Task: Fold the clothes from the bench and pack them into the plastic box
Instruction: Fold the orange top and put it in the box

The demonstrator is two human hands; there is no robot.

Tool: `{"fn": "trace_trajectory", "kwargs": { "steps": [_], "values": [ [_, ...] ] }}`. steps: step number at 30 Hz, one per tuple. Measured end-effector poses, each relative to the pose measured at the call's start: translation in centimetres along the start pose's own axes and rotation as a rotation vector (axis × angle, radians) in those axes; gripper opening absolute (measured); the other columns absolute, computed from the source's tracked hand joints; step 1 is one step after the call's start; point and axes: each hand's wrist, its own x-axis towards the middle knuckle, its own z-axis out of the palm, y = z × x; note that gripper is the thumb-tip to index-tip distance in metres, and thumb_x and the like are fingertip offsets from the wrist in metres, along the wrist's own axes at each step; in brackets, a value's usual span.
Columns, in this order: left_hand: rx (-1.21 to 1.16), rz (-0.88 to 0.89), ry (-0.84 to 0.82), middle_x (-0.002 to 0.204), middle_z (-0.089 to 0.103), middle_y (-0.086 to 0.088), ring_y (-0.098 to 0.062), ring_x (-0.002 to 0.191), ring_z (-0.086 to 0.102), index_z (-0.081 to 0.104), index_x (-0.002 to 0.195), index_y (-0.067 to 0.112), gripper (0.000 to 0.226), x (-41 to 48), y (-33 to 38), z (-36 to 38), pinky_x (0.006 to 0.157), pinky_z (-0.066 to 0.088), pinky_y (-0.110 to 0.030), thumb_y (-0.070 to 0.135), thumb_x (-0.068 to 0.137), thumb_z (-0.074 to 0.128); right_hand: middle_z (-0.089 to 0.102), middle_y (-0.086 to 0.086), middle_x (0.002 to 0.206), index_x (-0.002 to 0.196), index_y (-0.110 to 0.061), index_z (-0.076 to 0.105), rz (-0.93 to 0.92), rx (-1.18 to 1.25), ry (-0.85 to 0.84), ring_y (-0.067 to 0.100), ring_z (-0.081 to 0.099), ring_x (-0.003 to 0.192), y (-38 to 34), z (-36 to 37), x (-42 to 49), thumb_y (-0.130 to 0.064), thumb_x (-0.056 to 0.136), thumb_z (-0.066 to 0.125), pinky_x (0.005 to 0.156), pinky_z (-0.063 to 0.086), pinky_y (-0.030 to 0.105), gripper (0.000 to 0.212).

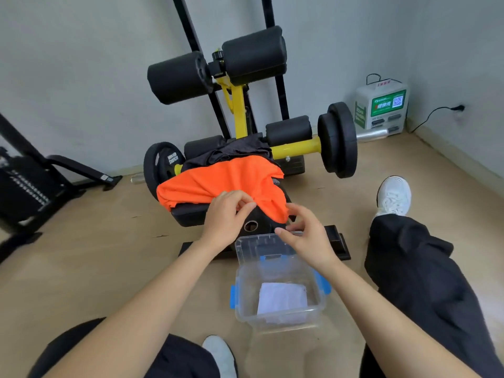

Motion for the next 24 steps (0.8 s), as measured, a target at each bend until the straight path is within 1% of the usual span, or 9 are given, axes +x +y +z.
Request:
{"fn": "trace_trajectory", "kwargs": {
  "steps": [2,4,6,8,12,15,18,20,24],
  "values": [
    [-0.256,-0.076,-0.063,0.085,0.066,0.014,-0.006,0.082,0.058,0.066,0.091,0.023,0.006,-1.4,1.5,-1.5,0.076,0.047,-0.026,0.023,0.097,0.063,0.045,-0.014,0.131,0.143,-0.031,0.044,-0.09,-0.012,-0.089,0.008,0.06,0.098,-1.4,-0.1,0.4,-0.025,0.078,0.082,0.075,0.056,0.022,0.075],
    [-0.449,-0.11,-0.099,0.083,0.063,0.01,-0.002,0.077,0.056,0.065,0.093,0.016,0.007,-3.2,3.0,-3.0,0.074,0.044,-0.017,0.016,0.099,0.061,0.045,-0.009,0.134,0.142,-0.029,0.047,-0.169,-0.063,-0.151,0.008,0.056,0.108,-2.2,0.2,0.6,-0.027,0.076,0.083,0.081,0.055,0.026,0.075],
    [-0.56,-0.146,-0.079,0.083,0.063,0.005,-0.001,0.076,0.055,0.064,0.093,0.013,0.008,-5.5,3.6,-3.7,0.072,0.043,-0.013,0.012,0.099,0.06,0.057,-0.003,0.123,0.123,-0.022,0.064,-0.238,-0.116,-0.163,0.008,0.055,0.111,-2.2,0.5,0.6,-0.025,0.077,0.08,0.091,0.051,0.033,0.049],
    [-0.634,-0.192,-0.039,0.082,0.063,0.006,-0.001,0.076,0.056,0.064,0.092,0.015,0.008,-8.4,3.0,-3.4,0.072,0.044,-0.013,0.012,0.098,0.061,0.067,-0.002,0.101,0.1,-0.016,0.072,-0.268,-0.142,-0.187,0.008,0.06,0.098,-2.4,0.5,-0.2,-0.018,0.081,0.077,0.089,0.049,0.036,0.02],
    [-0.752,-0.397,0.036,0.076,0.065,0.015,0.001,0.075,0.056,0.064,0.09,0.013,0.007,-15.3,0.6,-0.4,0.071,0.043,-0.012,0.013,0.096,0.061,0.063,-0.004,0.07,0.081,-0.013,0.068,-0.118,-0.194,-0.417,0.005,0.052,0.062,-2.2,0.7,-3.3,-0.015,0.08,0.078,0.062,0.044,0.025,0.011],
    [-0.815,-0.553,0.099,0.075,0.065,0.014,-0.001,0.073,0.056,0.064,0.091,0.009,0.013,-20.7,-1.0,2.6,0.07,0.044,-0.014,0.021,0.092,0.059,0.059,0.004,0.065,0.079,-0.015,0.067,-0.066,-0.282,-0.545,0.004,0.045,0.059,-1.2,2.2,-5.6,-0.018,0.078,0.08,0.057,0.038,0.024,0.014],
    [-0.903,-0.699,0.155,0.08,0.065,0.004,-0.006,0.076,0.058,0.064,0.095,0.005,0.023,-24.5,-1.5,4.9,0.072,0.046,-0.019,0.027,0.09,0.059,0.055,-0.002,0.063,0.078,-0.01,0.067,-0.033,-0.326,-0.632,0.003,0.044,0.056,-0.2,3.7,-7.0,-0.017,0.078,0.081,0.054,0.035,0.019,0.016],
    [-0.943,-0.759,0.184,0.08,0.062,-0.001,-0.006,0.074,0.057,0.063,0.096,0.005,0.02,-25.4,-1.2,5.4,0.071,0.046,-0.02,0.024,0.092,0.06,0.053,-0.001,0.065,0.08,-0.004,0.066,0.041,-0.296,-0.659,0.003,0.042,0.056,0.4,4.4,-7.7,-0.016,0.08,0.08,0.054,0.035,0.018,0.018],
    [-1.011,-0.903,0.208,0.085,0.066,0.0,-0.003,0.076,0.06,0.065,0.099,0.009,0.007,-28.0,-1.0,6.2,0.076,0.048,-0.022,0.015,0.099,0.06,0.056,-0.003,0.063,0.082,-0.009,0.066,0.233,-0.201,-0.72,0.004,0.049,0.052,1.6,5.3,-9.4,-0.012,0.084,0.076,0.052,0.042,0.018,0.011]
  ]
}}
